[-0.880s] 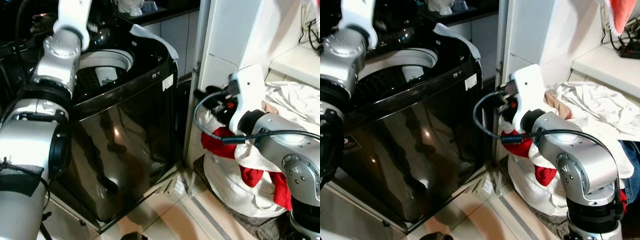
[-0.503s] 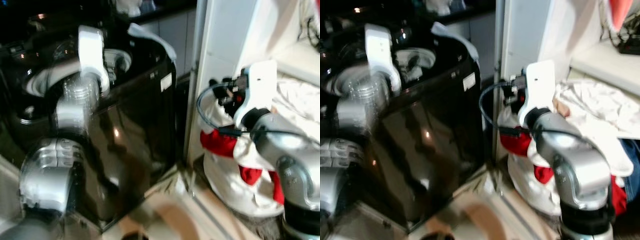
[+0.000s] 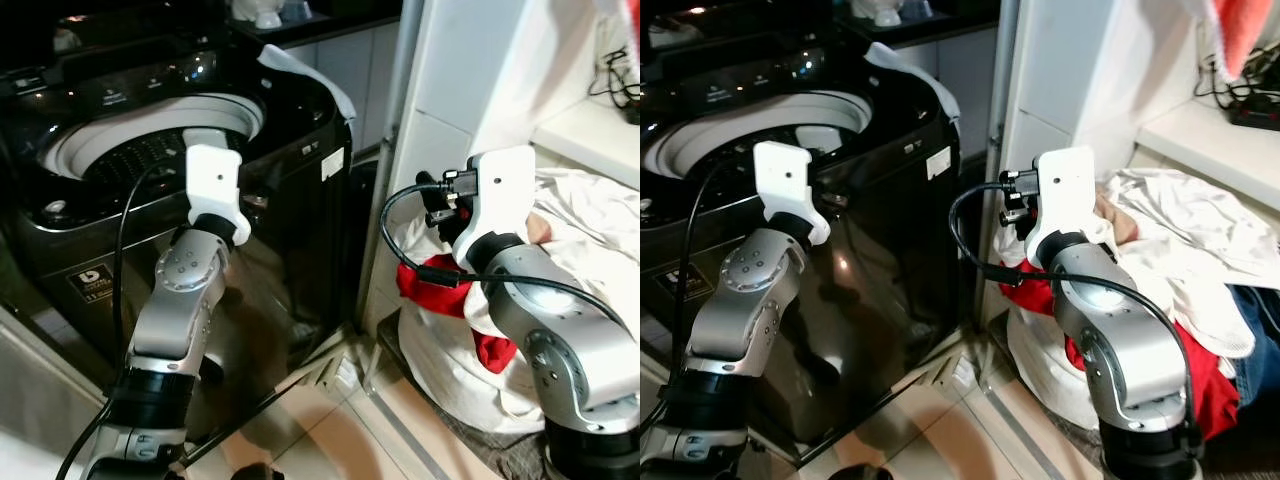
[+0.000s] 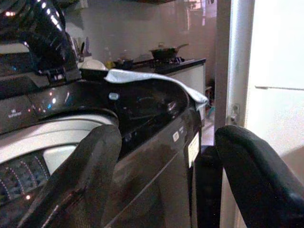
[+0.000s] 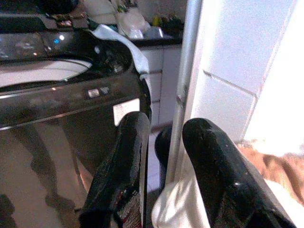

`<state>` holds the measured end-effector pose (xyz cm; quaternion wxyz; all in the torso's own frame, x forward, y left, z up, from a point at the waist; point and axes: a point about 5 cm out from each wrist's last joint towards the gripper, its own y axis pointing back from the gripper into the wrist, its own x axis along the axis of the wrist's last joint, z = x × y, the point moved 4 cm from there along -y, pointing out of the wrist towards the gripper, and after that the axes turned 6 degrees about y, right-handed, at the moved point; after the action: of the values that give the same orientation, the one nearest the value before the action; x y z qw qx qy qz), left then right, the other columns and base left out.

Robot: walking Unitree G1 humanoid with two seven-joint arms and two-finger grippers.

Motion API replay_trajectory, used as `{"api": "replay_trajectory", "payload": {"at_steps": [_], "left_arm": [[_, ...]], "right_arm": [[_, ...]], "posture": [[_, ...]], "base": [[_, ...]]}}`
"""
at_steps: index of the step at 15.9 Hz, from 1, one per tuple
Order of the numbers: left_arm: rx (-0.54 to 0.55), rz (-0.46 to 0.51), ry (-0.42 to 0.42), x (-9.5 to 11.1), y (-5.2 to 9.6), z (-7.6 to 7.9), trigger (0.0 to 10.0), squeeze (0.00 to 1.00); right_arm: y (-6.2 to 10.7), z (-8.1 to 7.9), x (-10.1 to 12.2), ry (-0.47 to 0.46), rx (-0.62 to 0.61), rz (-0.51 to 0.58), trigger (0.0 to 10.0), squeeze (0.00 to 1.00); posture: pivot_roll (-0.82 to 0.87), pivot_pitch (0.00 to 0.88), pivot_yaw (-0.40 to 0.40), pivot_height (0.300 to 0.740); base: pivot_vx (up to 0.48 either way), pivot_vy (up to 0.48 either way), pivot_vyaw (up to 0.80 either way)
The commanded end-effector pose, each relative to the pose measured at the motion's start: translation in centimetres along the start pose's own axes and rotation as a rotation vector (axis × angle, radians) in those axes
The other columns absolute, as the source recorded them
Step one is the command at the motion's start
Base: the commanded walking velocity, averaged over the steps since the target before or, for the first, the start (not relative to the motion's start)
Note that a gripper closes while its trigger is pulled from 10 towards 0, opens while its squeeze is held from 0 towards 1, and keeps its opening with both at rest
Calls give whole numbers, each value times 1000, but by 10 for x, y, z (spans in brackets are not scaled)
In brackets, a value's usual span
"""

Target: Clothes washing

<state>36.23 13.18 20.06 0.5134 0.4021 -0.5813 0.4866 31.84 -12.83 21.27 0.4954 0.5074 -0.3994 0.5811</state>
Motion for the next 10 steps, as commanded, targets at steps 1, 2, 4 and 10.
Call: {"api": "replay_trajectory", "payload": {"at_steps": [1, 2, 4, 10], "left_arm": [[11, 15, -1, 10, -1, 0, 10000, 0], [6, 17, -7, 15, -1, -1, 10000, 0], [-8, 8, -22, 18, 1, 0, 10000, 0], [-35, -13, -1, 16, 4, 8, 10000, 0]], "right_arm": [[-1, 5, 0, -17, -18, 4, 10000, 0], [-2, 5, -1, -28, -13, 3, 10000, 0], [-1, 4, -2, -40, -13, 1, 10000, 0], [4, 4, -5, -40, -9, -7, 10000, 0]], "posture": [[18, 0, 20, 740], [20, 0, 22, 740], [16, 0, 29, 740], [0, 0, 45, 740]], "base": [[0, 0, -719], [0, 0, -781], [124, 0, -669], [277, 0, -780]]}}
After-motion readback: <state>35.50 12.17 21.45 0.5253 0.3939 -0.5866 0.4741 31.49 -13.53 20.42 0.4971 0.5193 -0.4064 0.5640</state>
